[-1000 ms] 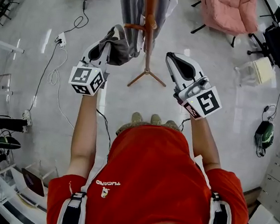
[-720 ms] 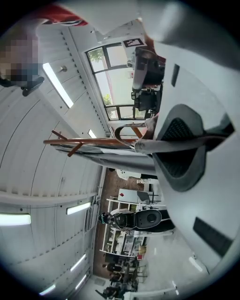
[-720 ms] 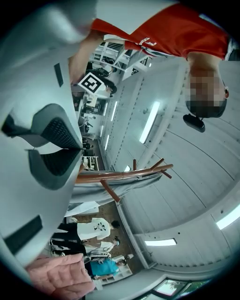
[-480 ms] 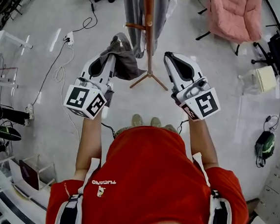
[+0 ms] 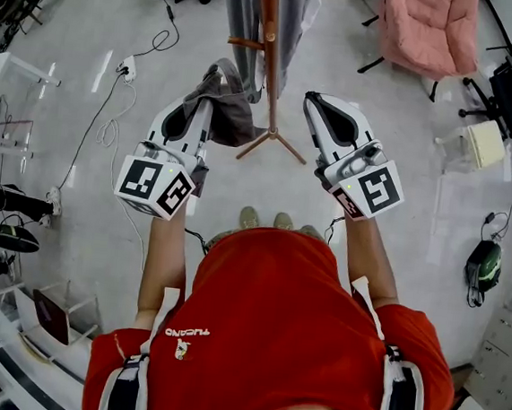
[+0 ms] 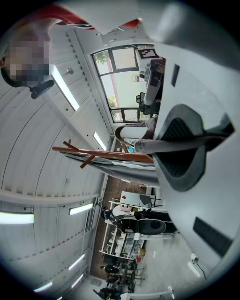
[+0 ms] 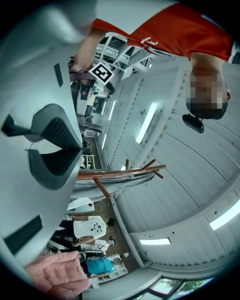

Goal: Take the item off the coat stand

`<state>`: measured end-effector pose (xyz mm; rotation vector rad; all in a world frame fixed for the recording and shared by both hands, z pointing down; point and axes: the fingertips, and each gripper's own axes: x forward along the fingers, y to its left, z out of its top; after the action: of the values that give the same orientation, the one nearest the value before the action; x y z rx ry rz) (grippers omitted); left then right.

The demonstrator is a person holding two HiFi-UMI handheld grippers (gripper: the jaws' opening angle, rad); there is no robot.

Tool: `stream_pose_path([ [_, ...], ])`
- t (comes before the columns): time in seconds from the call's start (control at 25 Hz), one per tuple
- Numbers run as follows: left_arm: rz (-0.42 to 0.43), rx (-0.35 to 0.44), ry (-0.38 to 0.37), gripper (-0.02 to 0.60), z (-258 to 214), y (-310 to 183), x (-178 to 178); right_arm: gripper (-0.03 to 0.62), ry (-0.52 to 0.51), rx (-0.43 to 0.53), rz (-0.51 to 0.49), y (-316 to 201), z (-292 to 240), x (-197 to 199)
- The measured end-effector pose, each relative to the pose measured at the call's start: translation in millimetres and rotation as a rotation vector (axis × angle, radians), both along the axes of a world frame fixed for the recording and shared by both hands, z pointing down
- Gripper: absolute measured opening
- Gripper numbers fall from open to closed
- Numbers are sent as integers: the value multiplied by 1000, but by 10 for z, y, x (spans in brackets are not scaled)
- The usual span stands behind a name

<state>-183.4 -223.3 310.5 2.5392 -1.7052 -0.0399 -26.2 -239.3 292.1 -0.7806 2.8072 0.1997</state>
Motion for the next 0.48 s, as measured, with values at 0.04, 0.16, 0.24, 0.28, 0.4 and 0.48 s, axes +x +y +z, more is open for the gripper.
stream_pose_path([
  [0.04, 2, 1, -1, 17, -11, 0, 0, 25, 0, 0, 1, 2, -5, 3],
  [0.16, 4, 2, -5, 17, -29, -4, -3, 25, 1, 0, 5, 5, -8, 8],
  [0.24, 5, 0, -5, 17, -18, -20, -7, 25, 1, -2, 8, -1, 1, 8],
  [0.28, 8, -1, -6, 17, -15, -30, -4, 25, 1, -3, 9, -5, 4, 7],
  [0.4, 19, -1, -10, 17, -17, -53, 20, 25, 3, -3, 14, -12, 5, 14],
  [0.48, 24, -2, -10, 17, -13, -69, 40, 25, 5, -3, 17, -20, 12, 30],
])
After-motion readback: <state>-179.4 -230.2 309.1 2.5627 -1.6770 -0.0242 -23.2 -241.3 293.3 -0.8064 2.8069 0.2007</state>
